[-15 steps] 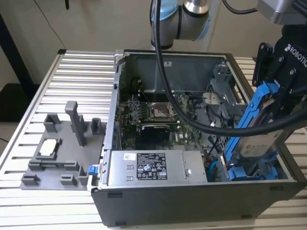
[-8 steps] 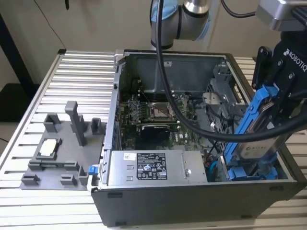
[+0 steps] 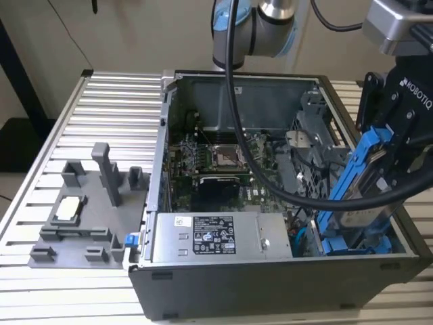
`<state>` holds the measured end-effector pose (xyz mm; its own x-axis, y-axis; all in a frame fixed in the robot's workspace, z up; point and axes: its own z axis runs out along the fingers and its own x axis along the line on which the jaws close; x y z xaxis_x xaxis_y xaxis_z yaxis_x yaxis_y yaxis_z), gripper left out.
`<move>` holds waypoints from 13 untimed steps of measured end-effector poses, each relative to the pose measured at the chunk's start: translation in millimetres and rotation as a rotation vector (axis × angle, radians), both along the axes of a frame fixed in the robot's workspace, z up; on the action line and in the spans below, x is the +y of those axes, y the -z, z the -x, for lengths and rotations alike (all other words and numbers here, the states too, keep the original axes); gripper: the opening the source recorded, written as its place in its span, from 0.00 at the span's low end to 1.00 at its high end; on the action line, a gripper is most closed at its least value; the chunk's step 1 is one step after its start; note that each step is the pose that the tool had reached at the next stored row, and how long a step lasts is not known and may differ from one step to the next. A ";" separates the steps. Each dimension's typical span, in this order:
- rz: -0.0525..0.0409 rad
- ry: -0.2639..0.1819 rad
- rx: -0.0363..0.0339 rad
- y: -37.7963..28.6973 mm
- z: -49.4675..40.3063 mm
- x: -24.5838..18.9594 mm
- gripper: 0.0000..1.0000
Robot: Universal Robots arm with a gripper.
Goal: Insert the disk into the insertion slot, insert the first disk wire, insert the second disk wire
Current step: 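Insert the disk into the insertion slot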
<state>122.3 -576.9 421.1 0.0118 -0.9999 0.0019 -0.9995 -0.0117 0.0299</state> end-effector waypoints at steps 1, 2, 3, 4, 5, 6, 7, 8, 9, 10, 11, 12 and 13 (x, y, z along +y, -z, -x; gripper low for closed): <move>-0.0008 0.000 0.0000 0.7 -0.3 0.0 0.33; -0.0017 0.000 0.0000 1.5 -0.6 0.1 0.33; -0.0024 0.000 0.0000 2.2 -1.1 0.0 0.33; -0.0031 0.000 0.0000 2.9 -1.3 0.0 0.33; -0.0036 0.000 0.0000 3.5 -1.4 0.2 0.33; -0.0047 0.000 0.0000 4.4 -1.5 0.5 0.33; -0.0055 0.000 0.0000 5.2 -1.6 0.7 0.33; -0.0064 0.000 0.0000 5.8 -1.8 1.1 0.33; -0.0074 0.000 0.0000 6.6 -1.9 1.4 0.33; -0.0085 0.000 0.0000 7.3 -2.0 1.6 0.33; -0.0093 0.000 0.0000 7.8 -2.2 1.8 0.33; -0.0103 0.000 0.0000 8.2 -2.4 2.0 0.33; -0.0113 0.000 0.0000 8.9 -2.6 2.1 0.33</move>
<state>125.0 -574.8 412.2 0.0119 -0.9999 -0.0093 -0.9995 -0.0122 0.0298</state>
